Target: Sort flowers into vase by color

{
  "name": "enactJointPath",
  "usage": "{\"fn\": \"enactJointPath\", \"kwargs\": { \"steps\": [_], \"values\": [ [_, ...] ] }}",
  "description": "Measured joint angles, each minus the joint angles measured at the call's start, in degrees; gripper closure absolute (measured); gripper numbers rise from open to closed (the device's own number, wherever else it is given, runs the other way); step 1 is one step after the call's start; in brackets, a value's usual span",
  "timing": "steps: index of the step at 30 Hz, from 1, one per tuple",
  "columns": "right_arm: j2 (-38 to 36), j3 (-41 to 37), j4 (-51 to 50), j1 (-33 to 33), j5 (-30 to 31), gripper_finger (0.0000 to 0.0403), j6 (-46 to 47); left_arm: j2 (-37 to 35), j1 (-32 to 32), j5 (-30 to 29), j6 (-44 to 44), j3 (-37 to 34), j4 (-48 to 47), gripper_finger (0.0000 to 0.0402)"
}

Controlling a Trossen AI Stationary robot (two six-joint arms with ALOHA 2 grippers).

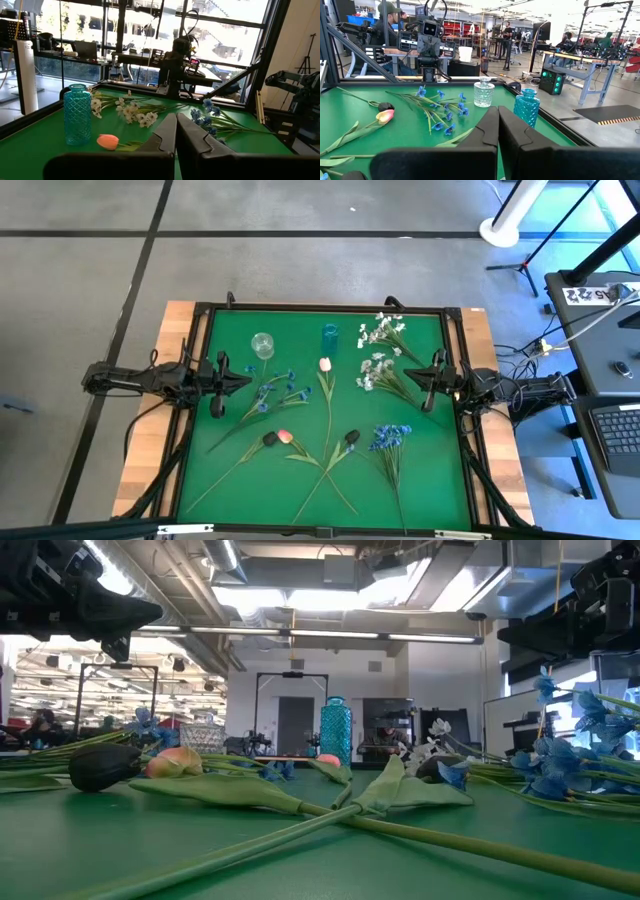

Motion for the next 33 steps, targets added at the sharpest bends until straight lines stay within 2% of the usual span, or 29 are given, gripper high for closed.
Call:
{"fn": "enactJointPath", "kwargs": {
  "steps": [15,21,25,29,33],
  "values": [
    [0.0,0.0,0.0,0.0,0.0,0.0402,-0.3,0.0,0.0,0.0,0.0,0.0,0.0,0.0401],
    [0.0,0.0,0.4,0.0,2.0,0.0402,-15.3,0.0,0.0,0.0,0.0,0.0,0.0,0.0401],
    [0.0,0.0,0.5,0.0,2.2,0.0402,-16.5,0.0,0.0,0.0,0.0,0.0,0.0,0.0401],
    [0.0,0.3,4.0,0.0,6.8,0.0402,-16.6,0.0,0.0,0.0,0.0,0.0,0.0,0.0401],
    [0.0,0.7,5.9,0.0,5.3,0.0402,-15.3,0.0,0.0,0.0,0.0,0.0,0.0,0.0401]
  ]
}}
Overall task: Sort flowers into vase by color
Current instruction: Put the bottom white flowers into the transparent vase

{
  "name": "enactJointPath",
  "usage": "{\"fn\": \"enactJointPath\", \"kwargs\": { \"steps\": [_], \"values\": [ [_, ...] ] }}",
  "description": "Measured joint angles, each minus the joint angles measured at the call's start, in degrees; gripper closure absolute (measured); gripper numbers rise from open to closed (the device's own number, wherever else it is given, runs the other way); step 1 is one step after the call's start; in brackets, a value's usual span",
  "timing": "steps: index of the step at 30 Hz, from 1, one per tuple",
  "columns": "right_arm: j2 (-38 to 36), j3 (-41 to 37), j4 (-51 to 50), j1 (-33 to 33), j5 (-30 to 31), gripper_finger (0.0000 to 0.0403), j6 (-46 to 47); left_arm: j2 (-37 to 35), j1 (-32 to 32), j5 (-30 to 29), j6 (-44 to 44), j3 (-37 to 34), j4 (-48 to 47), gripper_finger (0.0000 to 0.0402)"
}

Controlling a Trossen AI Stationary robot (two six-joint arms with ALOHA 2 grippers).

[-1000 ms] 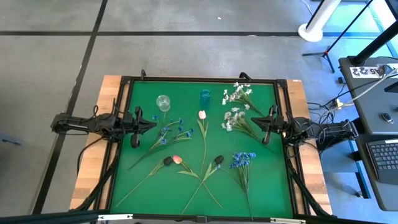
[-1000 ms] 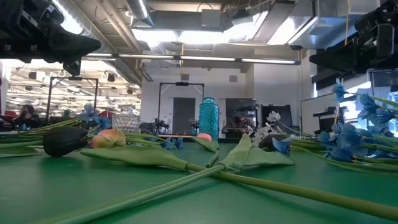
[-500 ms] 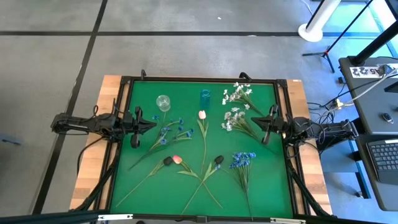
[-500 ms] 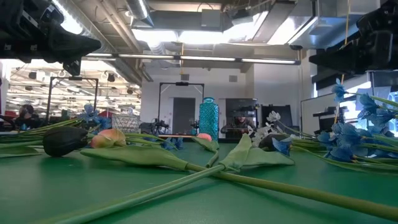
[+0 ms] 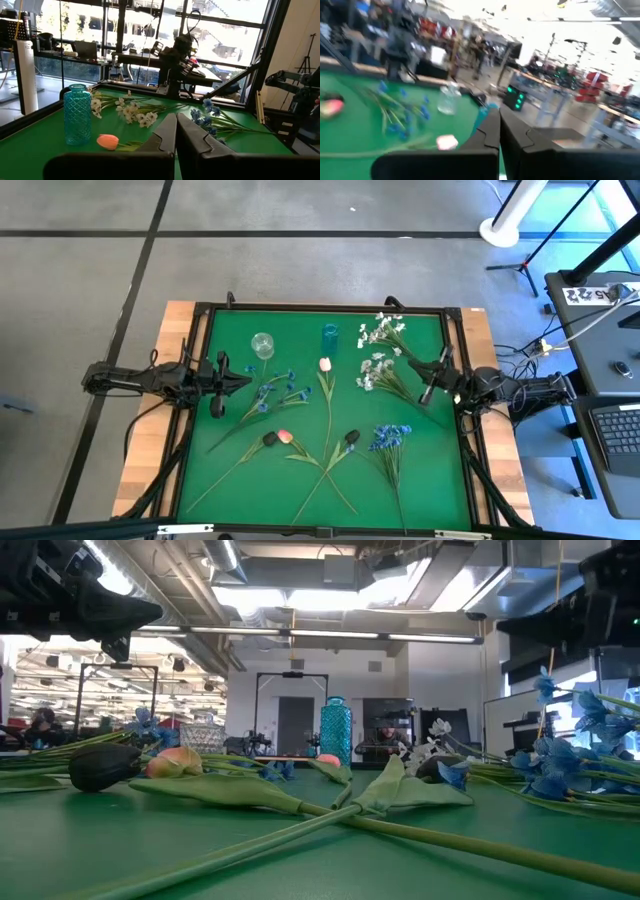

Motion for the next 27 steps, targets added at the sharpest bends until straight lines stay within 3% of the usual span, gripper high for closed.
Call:
{"fn": "enactJointPath", "kwargs": {
  "steps": [4,9,13,20,27],
  "values": [
    [0.0,0.2,4.7,0.0,-4.4,0.0402,3.5,0.0,0.0,0.0,0.0,0.0,0.0,0.0401],
    [0.2,0.4,20.7,0.0,-8.5,0.0402,3.6,0.0,0.0,0.0,0.0,0.0,0.0,0.0401],
    [0.2,0.5,28.1,0.0,-8.8,0.0402,1.2,0.0,0.0,0.0,0.0,0.0,0.0,0.0401],
    [3.2,5.1,21.5,0.0,-5.2,0.0402,0.5,0.0,0.0,0.0,0.0,0.0,0.0,0.0401],
    [14.7,12.5,17.3,0.0,-1.6,0.0402,0.1,0.0,0.0,0.0,0.0,0.0,0.0,0.0401]
  ]
}}
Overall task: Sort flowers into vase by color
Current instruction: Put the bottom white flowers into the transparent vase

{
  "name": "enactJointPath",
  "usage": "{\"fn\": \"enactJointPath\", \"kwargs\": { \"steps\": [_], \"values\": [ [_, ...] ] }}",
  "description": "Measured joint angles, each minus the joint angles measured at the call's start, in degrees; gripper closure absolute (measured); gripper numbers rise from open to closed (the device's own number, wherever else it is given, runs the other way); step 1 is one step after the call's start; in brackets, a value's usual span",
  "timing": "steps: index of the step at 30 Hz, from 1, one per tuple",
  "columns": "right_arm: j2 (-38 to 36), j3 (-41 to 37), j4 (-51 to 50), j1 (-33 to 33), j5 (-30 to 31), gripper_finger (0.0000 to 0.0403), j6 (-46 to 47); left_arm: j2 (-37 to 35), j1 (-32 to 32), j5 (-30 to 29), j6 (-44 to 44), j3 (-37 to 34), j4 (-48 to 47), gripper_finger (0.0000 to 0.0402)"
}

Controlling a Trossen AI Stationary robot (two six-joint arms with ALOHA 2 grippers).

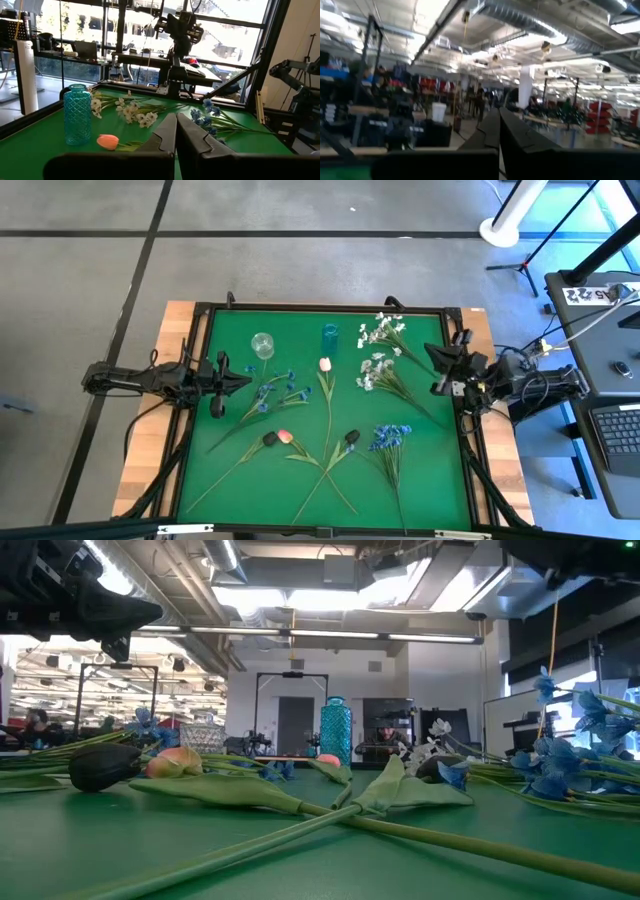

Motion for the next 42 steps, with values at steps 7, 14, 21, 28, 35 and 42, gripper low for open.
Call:
{"fn": "enactJointPath", "kwargs": {
  "steps": [7,14,21,28,35,42],
  "values": [
    [11.9,3.0,-2.0,0.0,0.8,0.0402,0.0,0.0,0.0,0.0,0.0,0.0,0.0,0.0401],
    [21.2,7.0,-12.4,0.0,6.8,0.0400,5.3,0.0,0.0,0.0,0.0,0.0,0.0,0.0401],
    [28.8,23.4,-47.0,0.0,11.4,0.0365,21.9,0.0,0.0,0.0,0.0,0.0,0.0,0.0401],
    [35.4,36.8,-72.9,-0.9,5.2,0.0340,37.7,0.0,0.0,0.0,0.0,0.0,0.0,0.0401],
    [39.1,34.4,-83.1,-8.3,-1.8,0.0333,45.3,0.0,0.0,0.0,0.0,0.0,-0.1,0.0401],
    [39.6,28.3,-82.8,-15.7,-7.1,0.0333,46.9,0.0,0.0,0.0,0.0,0.0,-0.1,0.0401]
  ]
}}
